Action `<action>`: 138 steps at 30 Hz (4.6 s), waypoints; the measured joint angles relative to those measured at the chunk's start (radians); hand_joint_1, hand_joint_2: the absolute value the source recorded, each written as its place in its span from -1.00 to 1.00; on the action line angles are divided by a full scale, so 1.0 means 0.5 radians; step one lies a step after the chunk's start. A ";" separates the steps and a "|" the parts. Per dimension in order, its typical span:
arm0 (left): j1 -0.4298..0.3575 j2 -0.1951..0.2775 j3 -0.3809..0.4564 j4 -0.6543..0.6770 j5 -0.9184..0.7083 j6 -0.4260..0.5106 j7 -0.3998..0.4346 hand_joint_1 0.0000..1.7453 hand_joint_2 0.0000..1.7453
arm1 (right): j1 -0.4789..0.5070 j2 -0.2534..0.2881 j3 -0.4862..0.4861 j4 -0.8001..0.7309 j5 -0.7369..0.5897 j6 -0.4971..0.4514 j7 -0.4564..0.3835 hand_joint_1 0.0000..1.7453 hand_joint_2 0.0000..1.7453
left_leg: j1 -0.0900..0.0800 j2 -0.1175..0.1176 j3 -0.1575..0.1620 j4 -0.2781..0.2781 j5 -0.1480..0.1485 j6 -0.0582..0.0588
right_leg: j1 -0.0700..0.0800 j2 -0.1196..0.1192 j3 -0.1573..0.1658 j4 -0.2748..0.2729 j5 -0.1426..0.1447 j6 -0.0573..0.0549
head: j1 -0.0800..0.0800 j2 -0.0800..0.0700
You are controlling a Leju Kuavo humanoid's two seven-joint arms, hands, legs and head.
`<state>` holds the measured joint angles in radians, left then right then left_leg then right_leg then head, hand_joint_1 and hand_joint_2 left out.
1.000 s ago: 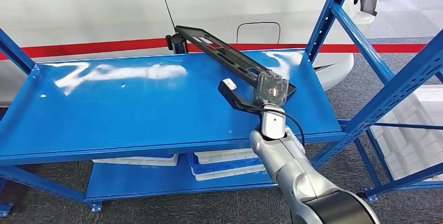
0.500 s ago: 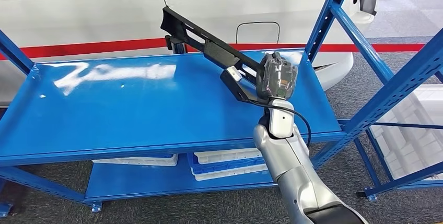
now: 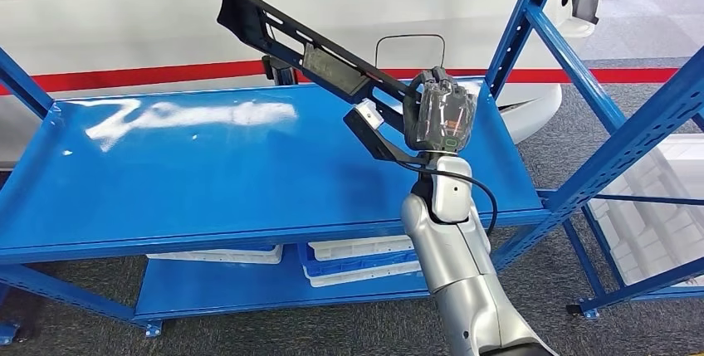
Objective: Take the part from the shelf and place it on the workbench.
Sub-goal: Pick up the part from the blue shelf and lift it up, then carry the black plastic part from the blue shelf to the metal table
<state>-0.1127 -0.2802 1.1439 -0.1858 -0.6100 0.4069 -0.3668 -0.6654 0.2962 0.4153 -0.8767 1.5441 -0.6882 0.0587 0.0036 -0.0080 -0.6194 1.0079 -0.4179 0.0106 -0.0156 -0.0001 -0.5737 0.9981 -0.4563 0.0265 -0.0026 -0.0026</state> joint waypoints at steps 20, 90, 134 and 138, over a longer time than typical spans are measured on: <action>0.000 -0.001 0.010 0.000 0.074 0.065 0.189 -1.00 1.00 | 0.052 0.077 0.033 -0.226 -0.362 0.001 -0.212 1.00 1.00 | 0.000 0.000 0.000 0.000 0.000 0.000 | 0.000 0.000 0.000 0.000 0.000 0.000 | 0.000 0.000; 0.007 0.229 0.156 -0.004 0.170 -0.231 0.276 -1.00 1.00 | 0.958 -0.443 0.311 -1.845 -1.971 0.536 -0.895 1.00 1.00 | -0.015 0.011 -0.064 -0.033 0.128 0.030 | 0.018 -0.004 0.242 -0.042 -0.173 -0.004 | 0.004 0.000; 0.013 0.187 0.203 -0.016 0.257 -0.140 0.277 -1.00 1.00 | 1.381 -0.274 -0.266 -1.688 -2.262 0.921 -1.075 1.00 1.00 | 0.019 0.005 0.177 0.054 -0.132 -0.040 | 0.006 -0.026 0.002 -0.032 0.042 -0.040 | -0.020 0.000; 0.017 0.184 0.209 -0.017 0.275 -0.115 0.293 -1.00 1.00 | 1.377 -0.257 -0.272 -1.679 -2.259 0.919 -1.072 1.00 1.00 | -0.003 0.004 0.210 -0.073 -0.114 0.020 | 0.004 -0.031 -0.037 -0.032 0.084 0.017 | -0.021 0.001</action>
<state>-0.1045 -0.1880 1.2483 -0.1942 -0.4726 0.3495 -0.2203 0.0232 0.1677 0.2794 -1.7163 0.4148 -0.2286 -0.4770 0.0023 -0.0060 -0.5144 0.9715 -0.4749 0.0207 -0.0136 -0.0155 -0.5921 0.9820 -0.4142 0.0349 -0.0132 -0.0023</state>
